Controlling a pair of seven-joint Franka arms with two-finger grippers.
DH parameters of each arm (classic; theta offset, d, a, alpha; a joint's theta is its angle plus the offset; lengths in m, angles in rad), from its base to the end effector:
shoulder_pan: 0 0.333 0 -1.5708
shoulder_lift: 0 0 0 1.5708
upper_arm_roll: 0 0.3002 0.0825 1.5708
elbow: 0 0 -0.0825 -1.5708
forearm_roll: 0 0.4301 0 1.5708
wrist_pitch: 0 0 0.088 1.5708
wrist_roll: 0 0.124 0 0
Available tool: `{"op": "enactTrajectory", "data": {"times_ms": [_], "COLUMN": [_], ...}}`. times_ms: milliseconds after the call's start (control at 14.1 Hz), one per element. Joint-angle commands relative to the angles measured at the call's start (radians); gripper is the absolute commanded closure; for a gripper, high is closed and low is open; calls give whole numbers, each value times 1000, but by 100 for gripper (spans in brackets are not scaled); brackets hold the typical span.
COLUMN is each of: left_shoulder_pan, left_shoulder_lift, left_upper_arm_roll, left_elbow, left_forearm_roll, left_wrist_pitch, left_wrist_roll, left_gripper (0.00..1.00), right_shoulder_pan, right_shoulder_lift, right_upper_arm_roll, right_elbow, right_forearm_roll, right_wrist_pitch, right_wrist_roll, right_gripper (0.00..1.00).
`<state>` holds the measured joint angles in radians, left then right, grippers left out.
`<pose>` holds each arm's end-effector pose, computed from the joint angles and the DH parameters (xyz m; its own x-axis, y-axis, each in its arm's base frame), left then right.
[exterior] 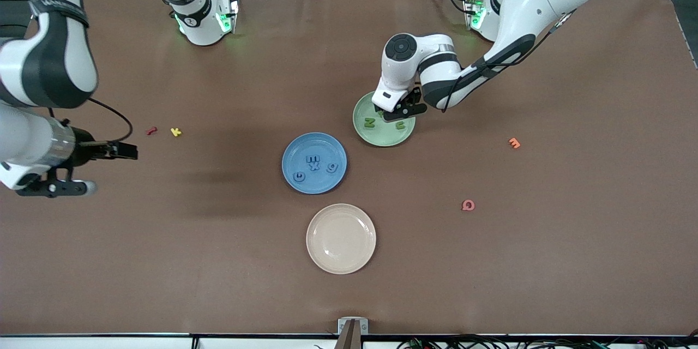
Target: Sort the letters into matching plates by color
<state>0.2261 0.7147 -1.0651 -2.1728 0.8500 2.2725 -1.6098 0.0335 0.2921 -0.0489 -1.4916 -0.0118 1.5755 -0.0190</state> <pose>0.3550 -0.4346 0.1447 0.9766 0.2107 -0.0434 0.2079 -0.9762 -0.0616 0.6636 -0.0087 0.4472 0.9784 0.0031 -0.2068 0.0077 -0.9997 0.0217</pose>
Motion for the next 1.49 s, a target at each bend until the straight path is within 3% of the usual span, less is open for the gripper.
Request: {"op": "enactTrajectory", "data": {"times_ms": [0, 355, 567, 780, 1064, 1418], "left_shoulder_pan": [4, 28, 114, 173, 170, 165], "left_shoulder_lift": [-27, -29, -34, -78, -249, -398], "left_upper_arm_roll": [-6, -4, -9, 1, 120, 286], "left_elbow": [28, 102, 96, 76, 85, 82], "left_forearm_roll": [-11, -11, -12, -55, -441, -744], "left_wrist_pitch": [-11, -11, -8, 19, 48, 36], "left_wrist_roll": [10, 30, 71, 250, 665, 1115], "left_gripper": [1, 1, 1, 1, 1, 1], "right_shoulder_pan": [-52, -119, -136, -133, -116, -70], "right_shoulder_lift": [-48, -45, -44, -36, -28, -40], "right_upper_arm_roll": [20, 21, 24, 27, 27, 31], "right_elbow": [5, 80, 108, 108, 125, 125], "right_forearm_roll": [-16, -13, 1, 0, -10, -7], "right_wrist_pitch": [-41, -83, -107, -103, -94, -103], "right_wrist_roll": [-27, -25, -22, -21, -10, 11], "right_gripper": [0, 0, 0, 0, 0, 0]}}
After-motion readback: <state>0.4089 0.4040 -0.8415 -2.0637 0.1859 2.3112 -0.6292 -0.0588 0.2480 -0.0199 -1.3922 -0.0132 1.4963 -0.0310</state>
